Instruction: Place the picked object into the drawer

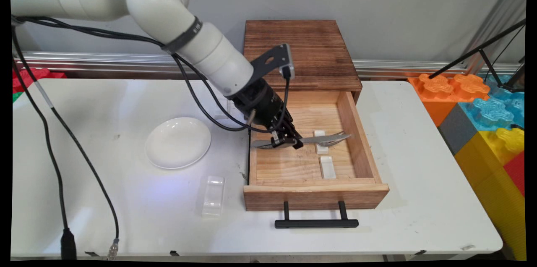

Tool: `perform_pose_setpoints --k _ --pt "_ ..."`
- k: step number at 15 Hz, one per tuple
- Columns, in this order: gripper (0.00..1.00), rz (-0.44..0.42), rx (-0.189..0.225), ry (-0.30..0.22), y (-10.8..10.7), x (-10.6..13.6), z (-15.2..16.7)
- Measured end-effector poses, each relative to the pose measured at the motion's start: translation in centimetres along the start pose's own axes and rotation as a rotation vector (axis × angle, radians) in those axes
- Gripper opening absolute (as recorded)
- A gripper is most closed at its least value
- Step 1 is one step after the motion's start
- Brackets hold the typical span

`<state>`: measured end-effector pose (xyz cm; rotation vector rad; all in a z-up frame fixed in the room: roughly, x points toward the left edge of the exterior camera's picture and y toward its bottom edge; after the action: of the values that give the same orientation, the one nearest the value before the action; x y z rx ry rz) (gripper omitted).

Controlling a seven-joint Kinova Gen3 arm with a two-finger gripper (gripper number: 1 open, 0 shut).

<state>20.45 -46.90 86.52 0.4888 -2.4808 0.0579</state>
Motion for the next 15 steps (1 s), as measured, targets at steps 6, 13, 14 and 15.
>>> perform_pose_setpoints --k 6,13,14,15 --pt "0.00 -0.005 0.003 0.003 0.2 -0.3 2.3" --pt "0.00 -0.008 0.010 0.012 0.5 -1.0 4.4" --pt "0.00 -0.007 0.011 0.012 0.5 -1.2 4.6" --pt "0.00 -0.005 0.012 0.012 0.6 -1.3 4.9"
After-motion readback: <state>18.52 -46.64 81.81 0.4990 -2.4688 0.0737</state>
